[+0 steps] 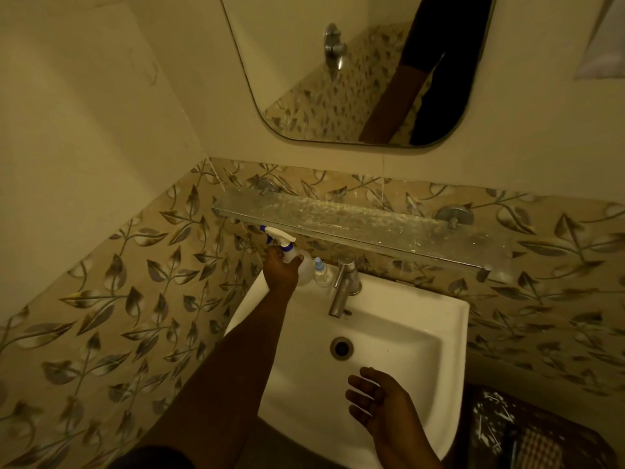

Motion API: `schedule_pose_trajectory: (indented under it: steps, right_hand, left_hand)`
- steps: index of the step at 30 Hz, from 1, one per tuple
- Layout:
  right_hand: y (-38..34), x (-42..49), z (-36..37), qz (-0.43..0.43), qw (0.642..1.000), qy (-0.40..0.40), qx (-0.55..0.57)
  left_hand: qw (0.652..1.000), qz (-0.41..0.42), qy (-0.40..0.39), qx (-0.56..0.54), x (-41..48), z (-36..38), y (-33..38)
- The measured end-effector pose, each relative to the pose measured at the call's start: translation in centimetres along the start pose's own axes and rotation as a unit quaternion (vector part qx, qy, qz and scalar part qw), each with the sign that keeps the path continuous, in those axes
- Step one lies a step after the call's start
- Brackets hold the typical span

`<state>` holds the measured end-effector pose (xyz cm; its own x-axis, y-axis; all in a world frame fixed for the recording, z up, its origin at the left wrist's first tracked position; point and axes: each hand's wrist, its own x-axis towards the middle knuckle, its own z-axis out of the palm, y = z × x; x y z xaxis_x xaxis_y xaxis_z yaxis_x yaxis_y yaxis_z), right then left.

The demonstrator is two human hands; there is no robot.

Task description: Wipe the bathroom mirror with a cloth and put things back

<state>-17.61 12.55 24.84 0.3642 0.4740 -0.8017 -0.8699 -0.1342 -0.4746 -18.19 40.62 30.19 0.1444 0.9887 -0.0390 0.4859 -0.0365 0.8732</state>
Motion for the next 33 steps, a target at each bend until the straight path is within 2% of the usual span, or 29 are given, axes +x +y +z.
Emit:
schedule_pose_trajectory:
  steps: [8,11,19,25,30,33]
  right_hand:
    - [0.4,-0.2,-0.2,-0.008,1.000,0.000,-0.008]
    - [0.0,-0.4,-0.7,-0.019,1.000,-0.001,-0.004]
    - [-3.8,-0.8,-2.4,-0.055,0.998,0.003,0.028]
    - [-8.1,-2.8,-6.0,-0.104,0.992,0.023,0.064]
    - [-10.8,-3.6,-10.0,-0.147,0.985,0.047,0.072]
    - [-12.0,-4.6,-12.1,-0.183,0.979,0.076,0.057]
  left_hand:
    - [0.999,-0.015,-0.041,0.009,-0.6,-0.6,-1.6]
    - [0.997,-0.004,-0.056,0.045,-1.3,-1.2,-2.4]
    - [0.993,-0.016,-0.083,0.078,-5.5,-3.0,-3.9]
    - [0.985,0.046,-0.134,0.101,-11.0,-1.5,-3.3]
    - [0.988,0.071,-0.109,0.082,-16.6,0.6,-3.6]
    - [0.981,0.109,-0.109,0.115,-20.0,2.3,-3.5]
